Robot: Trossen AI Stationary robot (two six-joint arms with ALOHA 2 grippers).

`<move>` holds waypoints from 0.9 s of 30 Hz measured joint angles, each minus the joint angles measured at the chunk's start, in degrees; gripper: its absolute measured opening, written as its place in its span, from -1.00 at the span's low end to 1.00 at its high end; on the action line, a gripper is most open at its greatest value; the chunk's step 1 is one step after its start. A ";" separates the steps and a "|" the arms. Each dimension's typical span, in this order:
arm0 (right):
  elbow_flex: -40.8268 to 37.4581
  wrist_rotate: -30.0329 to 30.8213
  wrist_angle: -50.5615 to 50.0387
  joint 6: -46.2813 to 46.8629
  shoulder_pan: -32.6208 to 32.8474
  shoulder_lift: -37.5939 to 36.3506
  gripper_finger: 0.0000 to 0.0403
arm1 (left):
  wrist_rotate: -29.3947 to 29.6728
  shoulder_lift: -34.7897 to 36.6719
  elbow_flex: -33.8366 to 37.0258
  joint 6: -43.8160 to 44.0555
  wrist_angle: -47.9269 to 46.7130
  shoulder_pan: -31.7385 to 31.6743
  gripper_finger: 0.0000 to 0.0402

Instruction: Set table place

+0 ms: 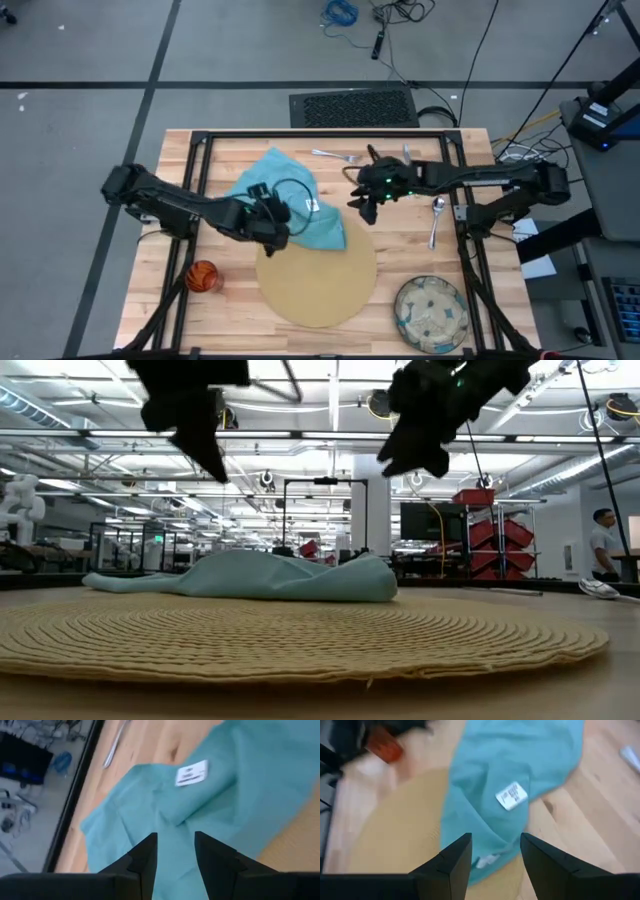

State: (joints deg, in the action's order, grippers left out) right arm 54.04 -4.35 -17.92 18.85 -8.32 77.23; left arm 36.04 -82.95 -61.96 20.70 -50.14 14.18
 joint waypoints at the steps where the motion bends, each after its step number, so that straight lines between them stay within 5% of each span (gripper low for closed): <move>1: 0.00 -0.03 -0.38 0.02 0.20 0.81 -0.21 | -0.95 1.28 2.22 -0.03 2.79 -0.76 -0.42; 7: -0.01 -0.36 -12.32 2.41 4.56 -0.02 -0.21 | -10.41 5.64 11.70 -0.68 18.95 -2.28 -0.42; 14: -0.02 0.03 -17.59 12.74 13.37 -4.77 -0.21 | -15.34 6.16 13.01 -9.74 28.33 -3.62 -0.42; 20: -0.02 13.78 -19.94 21.17 22.34 -5.37 -0.21 | -22.00 4.50 12.97 -12.68 36.86 -7.77 -0.42; 27: -0.02 16.50 -19.62 23.02 25.40 -4.59 -0.21 | -25.33 -2.91 13.03 -22.15 34.93 -7.74 -0.42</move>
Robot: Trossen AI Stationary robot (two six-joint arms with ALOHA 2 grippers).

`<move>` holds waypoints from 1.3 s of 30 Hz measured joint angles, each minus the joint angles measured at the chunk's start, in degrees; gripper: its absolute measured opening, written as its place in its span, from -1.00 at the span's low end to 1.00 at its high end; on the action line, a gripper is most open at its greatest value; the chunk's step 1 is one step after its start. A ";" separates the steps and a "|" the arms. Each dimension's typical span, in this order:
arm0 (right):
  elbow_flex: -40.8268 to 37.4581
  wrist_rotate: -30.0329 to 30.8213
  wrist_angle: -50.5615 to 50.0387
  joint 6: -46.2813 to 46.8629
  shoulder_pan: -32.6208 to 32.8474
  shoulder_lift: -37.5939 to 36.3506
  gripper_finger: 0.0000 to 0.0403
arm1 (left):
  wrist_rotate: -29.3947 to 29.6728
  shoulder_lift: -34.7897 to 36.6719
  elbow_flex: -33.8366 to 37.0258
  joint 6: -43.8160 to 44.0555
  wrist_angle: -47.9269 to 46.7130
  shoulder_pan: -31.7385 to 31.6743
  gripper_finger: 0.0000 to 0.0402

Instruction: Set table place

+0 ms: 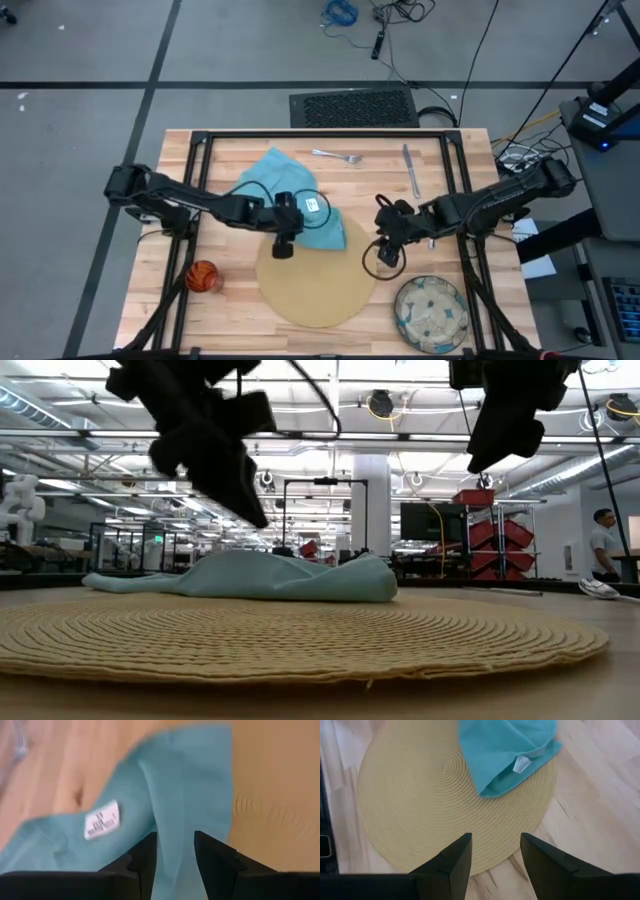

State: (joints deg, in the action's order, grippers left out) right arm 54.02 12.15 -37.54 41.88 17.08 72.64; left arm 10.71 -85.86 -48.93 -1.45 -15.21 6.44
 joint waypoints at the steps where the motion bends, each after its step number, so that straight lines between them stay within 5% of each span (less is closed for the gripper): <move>1: 0.00 0.10 0.04 -0.22 -0.06 0.02 -0.21 | 0.03 -0.69 -0.01 -0.49 0.02 0.07 -0.42; 31: 0.00 -0.14 0.02 -4.09 -2.49 0.02 -0.21 | -0.25 -7.07 -0.11 1.14 -3.25 -0.04 -0.42; 39: 0.00 -0.19 0.05 -4.95 -2.79 0.02 -0.21 | 8.62 -4.49 -3.85 -0.86 -3.82 0.87 -0.96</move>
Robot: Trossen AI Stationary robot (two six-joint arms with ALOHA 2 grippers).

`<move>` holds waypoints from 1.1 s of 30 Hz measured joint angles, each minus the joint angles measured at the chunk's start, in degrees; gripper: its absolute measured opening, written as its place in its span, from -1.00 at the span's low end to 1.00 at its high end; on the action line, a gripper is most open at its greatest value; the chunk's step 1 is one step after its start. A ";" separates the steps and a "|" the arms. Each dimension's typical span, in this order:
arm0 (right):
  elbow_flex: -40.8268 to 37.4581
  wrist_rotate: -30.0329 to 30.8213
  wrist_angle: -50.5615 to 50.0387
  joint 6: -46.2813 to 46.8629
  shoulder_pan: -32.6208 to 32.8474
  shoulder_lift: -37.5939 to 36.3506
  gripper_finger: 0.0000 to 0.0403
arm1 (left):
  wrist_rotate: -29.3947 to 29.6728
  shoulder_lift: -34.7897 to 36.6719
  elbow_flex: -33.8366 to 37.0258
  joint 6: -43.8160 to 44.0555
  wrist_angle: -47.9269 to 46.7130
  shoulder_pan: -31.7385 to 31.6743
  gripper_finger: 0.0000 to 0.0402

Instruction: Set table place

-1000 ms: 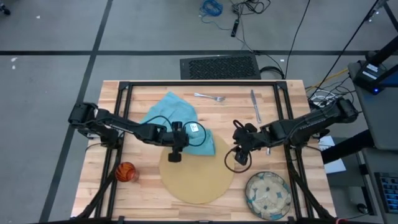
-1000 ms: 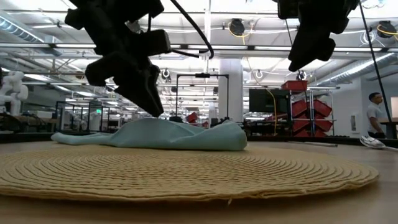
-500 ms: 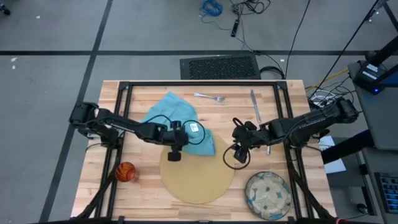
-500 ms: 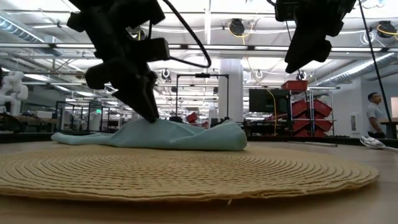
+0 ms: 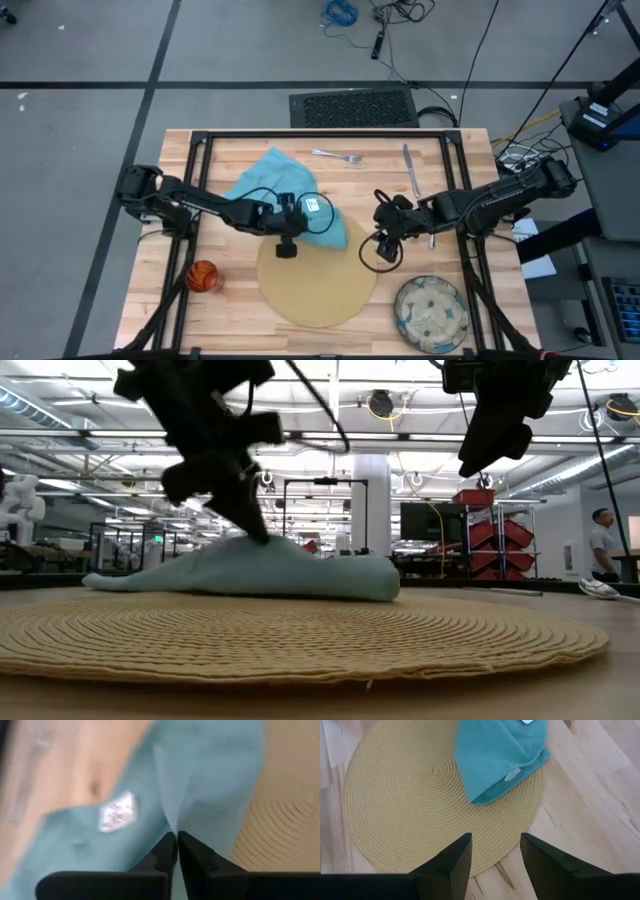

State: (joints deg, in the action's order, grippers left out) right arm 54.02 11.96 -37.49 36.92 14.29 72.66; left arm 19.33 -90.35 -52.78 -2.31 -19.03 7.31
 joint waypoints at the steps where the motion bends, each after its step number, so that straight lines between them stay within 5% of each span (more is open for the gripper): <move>1: 0.00 -0.02 -0.05 -0.03 -0.03 0.00 -0.21 | 2.10 0.32 -0.56 -0.03 -1.10 -0.21 -0.98; 7: 0.00 0.01 -0.03 -0.76 -0.03 0.00 -0.21 | 25.90 2.40 -3.91 2.20 -15.81 -5.07 -1.00; 15: 0.02 0.16 -0.03 -1.73 -0.03 0.02 -0.21 | 36.74 5.42 -7.15 21.08 -36.48 -14.21 -1.00; 19: 0.01 0.19 -0.05 -1.85 -0.03 0.04 -0.21 | 36.07 6.35 -8.83 27.25 -43.27 -17.56 -1.00; 28: 0.02 0.29 1.14 -2.27 -0.05 0.02 -0.21 | 24.26 6.51 -8.83 24.01 -42.59 -18.93 -1.00; 33: 0.02 0.27 1.37 -2.66 -0.05 0.02 -0.21 | 22.89 6.49 -8.83 24.01 -42.45 -18.97 -0.97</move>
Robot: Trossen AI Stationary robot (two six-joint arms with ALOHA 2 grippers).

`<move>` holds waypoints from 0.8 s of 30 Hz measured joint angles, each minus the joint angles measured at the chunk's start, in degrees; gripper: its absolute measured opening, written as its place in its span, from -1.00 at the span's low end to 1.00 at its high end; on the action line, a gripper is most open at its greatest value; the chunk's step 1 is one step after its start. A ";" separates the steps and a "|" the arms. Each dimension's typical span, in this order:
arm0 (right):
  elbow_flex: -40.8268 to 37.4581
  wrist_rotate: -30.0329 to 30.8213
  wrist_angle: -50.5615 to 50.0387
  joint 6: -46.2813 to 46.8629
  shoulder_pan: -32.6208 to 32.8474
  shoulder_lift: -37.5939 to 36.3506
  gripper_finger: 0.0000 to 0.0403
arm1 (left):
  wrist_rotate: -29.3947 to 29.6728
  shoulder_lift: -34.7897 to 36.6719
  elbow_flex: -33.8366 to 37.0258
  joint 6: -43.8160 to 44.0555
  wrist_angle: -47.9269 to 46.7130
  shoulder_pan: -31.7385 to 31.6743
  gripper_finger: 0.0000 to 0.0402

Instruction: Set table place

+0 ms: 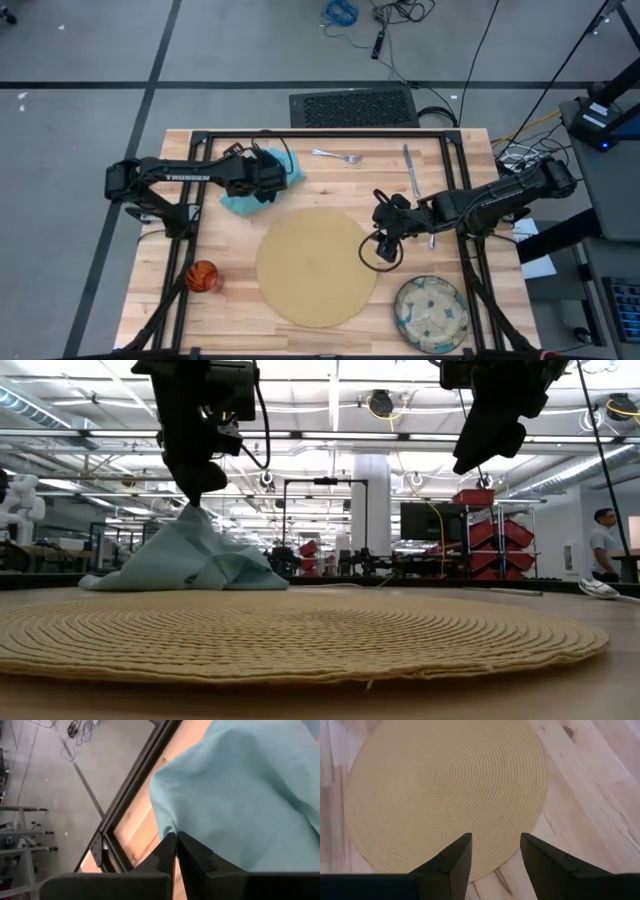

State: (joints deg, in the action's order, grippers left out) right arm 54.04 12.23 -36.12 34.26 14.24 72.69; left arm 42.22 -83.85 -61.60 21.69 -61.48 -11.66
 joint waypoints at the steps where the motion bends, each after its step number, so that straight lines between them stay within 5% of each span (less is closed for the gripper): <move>1: 0.00 0.00 -0.02 -0.02 0.00 0.00 -0.21 | 0.00 0.00 0.00 -0.02 0.05 0.00 -0.94; 13: 0.00 -0.05 0.33 -0.88 0.00 0.00 -0.21 | 2.45 0.00 0.04 0.90 1.17 0.00 -0.34; 24: 0.00 -3.54 0.83 1.08 0.36 0.00 -0.21 | 1.75 2.99 -3.82 1.60 2.21 4.89 -0.28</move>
State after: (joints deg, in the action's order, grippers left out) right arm 54.04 8.69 -35.29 35.34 14.60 72.69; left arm 43.97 -80.86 -65.42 23.29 -59.27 -6.77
